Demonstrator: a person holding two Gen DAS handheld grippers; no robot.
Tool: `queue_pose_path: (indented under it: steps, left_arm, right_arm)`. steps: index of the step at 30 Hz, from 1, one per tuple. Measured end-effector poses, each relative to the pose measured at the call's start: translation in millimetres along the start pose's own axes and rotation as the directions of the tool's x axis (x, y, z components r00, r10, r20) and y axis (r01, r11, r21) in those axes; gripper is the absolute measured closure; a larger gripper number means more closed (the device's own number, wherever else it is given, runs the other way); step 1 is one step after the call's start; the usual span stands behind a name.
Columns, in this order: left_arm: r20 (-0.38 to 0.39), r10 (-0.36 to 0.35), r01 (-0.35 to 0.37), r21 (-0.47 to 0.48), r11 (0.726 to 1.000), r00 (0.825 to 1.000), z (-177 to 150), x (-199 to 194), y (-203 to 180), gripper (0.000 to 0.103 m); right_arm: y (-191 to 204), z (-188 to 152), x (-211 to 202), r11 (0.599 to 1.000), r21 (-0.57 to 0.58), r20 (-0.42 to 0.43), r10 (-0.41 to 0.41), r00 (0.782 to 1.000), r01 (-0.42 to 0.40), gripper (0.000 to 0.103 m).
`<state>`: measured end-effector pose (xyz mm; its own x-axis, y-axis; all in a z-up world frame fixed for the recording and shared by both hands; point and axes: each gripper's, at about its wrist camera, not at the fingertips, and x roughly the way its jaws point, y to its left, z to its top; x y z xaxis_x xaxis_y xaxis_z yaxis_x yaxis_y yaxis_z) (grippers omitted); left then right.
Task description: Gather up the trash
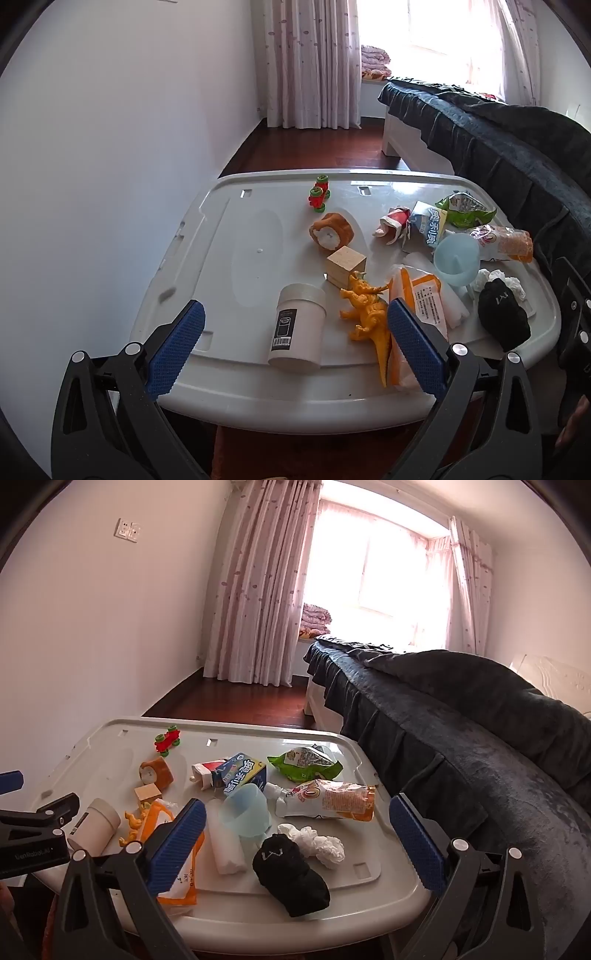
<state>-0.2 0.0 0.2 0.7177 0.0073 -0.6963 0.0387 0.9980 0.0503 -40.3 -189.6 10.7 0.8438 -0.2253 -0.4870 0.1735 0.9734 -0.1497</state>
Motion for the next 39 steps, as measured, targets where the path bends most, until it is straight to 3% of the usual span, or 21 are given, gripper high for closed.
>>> queue_pose_path:
  steps: [39]
  left_arm:
    - [-0.005, 0.008, -0.008, 0.000, 1.000, 1.000, -6.2, 5.2, 0.9, 0.007]
  right_arm:
    - [-3.2, -0.2, 0.1, 1.000, 0.009, 0.005, 0.004, 1.000, -0.004, 0.005]
